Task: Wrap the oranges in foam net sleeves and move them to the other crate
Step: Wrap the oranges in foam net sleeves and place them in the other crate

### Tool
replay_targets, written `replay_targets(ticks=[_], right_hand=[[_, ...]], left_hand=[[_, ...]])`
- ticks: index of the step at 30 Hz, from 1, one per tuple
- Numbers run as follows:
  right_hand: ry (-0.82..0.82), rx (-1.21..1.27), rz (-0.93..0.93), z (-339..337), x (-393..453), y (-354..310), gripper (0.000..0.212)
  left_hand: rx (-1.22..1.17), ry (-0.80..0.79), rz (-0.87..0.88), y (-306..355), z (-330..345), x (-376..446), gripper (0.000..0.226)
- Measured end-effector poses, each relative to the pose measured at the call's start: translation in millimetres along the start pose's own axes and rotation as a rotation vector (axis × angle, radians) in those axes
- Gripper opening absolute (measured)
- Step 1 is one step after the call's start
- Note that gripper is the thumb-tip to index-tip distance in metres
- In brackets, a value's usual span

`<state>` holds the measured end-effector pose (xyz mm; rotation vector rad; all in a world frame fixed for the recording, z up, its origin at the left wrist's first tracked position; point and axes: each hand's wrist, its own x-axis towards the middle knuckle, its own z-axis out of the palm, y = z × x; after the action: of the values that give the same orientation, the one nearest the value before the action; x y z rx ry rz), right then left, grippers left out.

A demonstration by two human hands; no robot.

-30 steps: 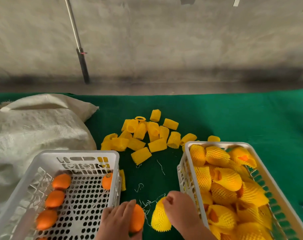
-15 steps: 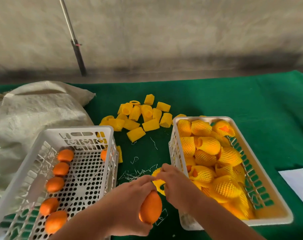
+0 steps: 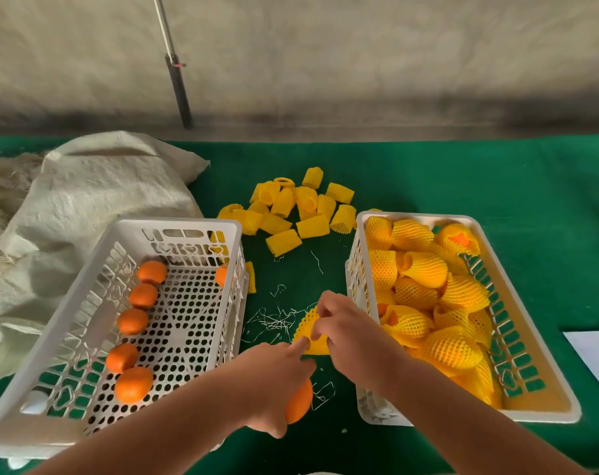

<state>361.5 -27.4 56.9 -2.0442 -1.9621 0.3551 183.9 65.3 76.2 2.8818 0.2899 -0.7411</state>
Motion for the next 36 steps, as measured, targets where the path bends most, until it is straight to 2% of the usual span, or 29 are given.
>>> replay_targets(ticks=[3,6,9,12,16,18,19,21,24,26,33,36], right_hand=[[-0.007,-0.087,0.054,-1,-2,8,0.028],[-0.039,-0.149,0.13,1,-5,14,0.019],[-0.059,-0.211,0.173,8,-5,15,0.028],[-0.014,-0.169,0.228,15,-2,12,0.041],[-0.024,-0.054,0.283,26,-1,4,0.042],[-0.04,0.003,0.318,31,-1,0,0.04],[-0.042,0.035,0.332,33,0,-2,0.039],[-0.042,0.112,0.351,36,1,-6,0.043],[-0.035,0.182,0.362,35,2,-10,0.064],[-0.02,0.206,0.363,32,1,-12,0.068],[-0.038,0.219,0.349,31,-6,-18,0.075],[-0.011,0.203,0.367,29,-9,-23,0.069]], left_hand=[[-0.014,-0.012,-0.05,-7,4,-2,0.092],[-0.085,0.016,-0.081,-14,8,-5,0.091],[-0.263,0.076,-0.124,-19,9,-4,0.086],[-0.533,0.147,-0.191,-21,7,-1,0.077],[-1.2,0.255,-0.345,-19,5,6,0.067],[-1.413,0.348,-0.419,-13,6,12,0.06],[-1.434,0.399,-0.455,-9,7,14,0.057],[-1.326,0.494,-0.518,0,13,19,0.058],[-1.068,0.61,-0.547,8,20,19,0.077],[-0.985,0.654,-0.523,9,22,17,0.085],[-1.031,0.556,-0.361,-1,28,8,0.076],[-0.932,0.639,-0.389,1,30,6,0.073]])
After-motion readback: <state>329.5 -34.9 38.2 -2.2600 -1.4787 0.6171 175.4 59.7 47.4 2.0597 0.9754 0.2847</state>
